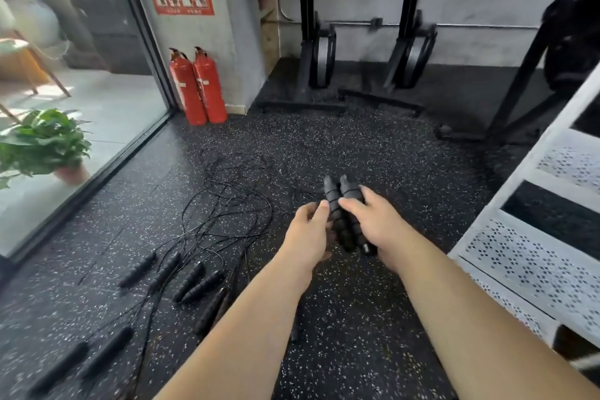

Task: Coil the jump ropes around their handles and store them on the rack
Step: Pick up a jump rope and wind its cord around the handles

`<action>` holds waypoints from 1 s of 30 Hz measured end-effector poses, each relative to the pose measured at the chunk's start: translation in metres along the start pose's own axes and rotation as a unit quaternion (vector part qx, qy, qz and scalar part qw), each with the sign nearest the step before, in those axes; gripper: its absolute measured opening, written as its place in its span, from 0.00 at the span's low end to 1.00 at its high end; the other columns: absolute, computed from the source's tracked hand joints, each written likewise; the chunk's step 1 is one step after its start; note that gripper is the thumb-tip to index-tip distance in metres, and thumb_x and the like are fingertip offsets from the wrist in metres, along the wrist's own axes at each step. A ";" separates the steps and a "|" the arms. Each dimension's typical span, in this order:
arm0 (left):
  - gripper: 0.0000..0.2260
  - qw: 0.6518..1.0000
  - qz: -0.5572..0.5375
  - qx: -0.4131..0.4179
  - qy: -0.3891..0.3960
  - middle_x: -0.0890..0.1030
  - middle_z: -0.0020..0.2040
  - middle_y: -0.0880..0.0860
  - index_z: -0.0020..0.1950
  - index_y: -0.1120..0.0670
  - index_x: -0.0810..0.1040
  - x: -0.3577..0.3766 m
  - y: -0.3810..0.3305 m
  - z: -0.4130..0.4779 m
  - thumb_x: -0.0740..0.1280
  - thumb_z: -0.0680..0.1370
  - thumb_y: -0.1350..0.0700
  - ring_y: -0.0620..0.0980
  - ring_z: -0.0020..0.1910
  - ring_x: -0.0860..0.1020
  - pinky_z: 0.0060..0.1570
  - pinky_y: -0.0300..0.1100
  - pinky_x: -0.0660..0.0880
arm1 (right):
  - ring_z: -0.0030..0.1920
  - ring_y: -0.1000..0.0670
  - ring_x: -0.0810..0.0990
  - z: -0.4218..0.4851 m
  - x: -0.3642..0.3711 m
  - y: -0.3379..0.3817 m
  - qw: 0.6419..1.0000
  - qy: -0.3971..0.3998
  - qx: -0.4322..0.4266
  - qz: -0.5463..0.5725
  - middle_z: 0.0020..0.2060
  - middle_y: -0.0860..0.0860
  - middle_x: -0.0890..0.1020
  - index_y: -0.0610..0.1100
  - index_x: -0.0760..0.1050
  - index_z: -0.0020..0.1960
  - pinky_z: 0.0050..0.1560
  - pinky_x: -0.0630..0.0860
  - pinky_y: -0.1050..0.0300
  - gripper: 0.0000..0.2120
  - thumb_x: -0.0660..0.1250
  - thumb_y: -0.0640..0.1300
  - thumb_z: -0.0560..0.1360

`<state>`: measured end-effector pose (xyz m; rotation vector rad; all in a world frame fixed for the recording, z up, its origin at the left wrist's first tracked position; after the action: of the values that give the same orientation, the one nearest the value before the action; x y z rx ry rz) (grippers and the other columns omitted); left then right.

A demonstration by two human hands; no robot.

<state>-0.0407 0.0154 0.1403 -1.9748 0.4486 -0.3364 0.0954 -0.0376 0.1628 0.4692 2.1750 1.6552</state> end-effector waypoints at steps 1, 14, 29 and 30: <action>0.14 1.000 -0.027 0.000 0.015 0.85 0.59 0.47 0.71 0.41 0.75 0.004 -0.001 -0.005 0.63 0.86 0.40 0.49 0.55 0.85 0.54 0.56 0.85 | 0.58 0.48 0.88 -0.011 0.004 -0.001 1.000 0.007 -0.011 -0.001 0.57 0.51 0.88 0.57 0.79 0.68 0.64 0.82 0.39 0.13 0.67 0.47 0.85; 0.09 0.993 -0.027 0.038 0.111 0.86 0.60 0.53 0.64 0.38 0.81 0.018 0.022 0.011 0.65 0.87 0.49 0.56 0.60 0.85 0.58 0.66 0.82 | 0.60 0.61 0.84 -0.026 0.007 -0.030 0.998 0.025 -0.037 0.034 0.63 0.59 0.85 0.63 0.72 0.74 0.59 0.80 0.61 0.16 0.64 0.52 0.87; 0.15 0.993 0.025 0.057 0.096 0.86 0.61 0.43 0.66 0.34 0.80 0.016 0.012 0.034 0.60 0.88 0.51 0.47 0.65 0.82 0.70 0.55 0.76 | 0.56 0.70 0.81 0.002 0.019 -0.046 0.998 0.041 -0.037 0.005 0.61 0.63 0.82 0.66 0.66 0.73 0.52 0.77 0.71 0.15 0.58 0.58 0.87; 0.15 0.994 0.025 0.055 0.096 0.86 0.61 0.42 0.66 0.33 0.80 0.017 0.012 0.032 0.59 0.89 0.51 0.46 0.65 0.82 0.70 0.54 0.76 | 0.56 0.71 0.81 0.001 0.019 -0.048 0.998 0.042 -0.030 0.020 0.60 0.64 0.82 0.67 0.67 0.72 0.50 0.77 0.73 0.15 0.58 0.58 0.87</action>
<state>-0.0138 0.0284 0.1170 -1.8295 0.5890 -0.5122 0.0775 -0.0397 0.1149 0.4364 2.1814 1.7864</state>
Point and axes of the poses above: each hand's wrist, its own z-axis towards the middle knuckle, its own x-axis out of the palm, y = z × x, the point moved 8 cm from there along z, towards the middle knuckle
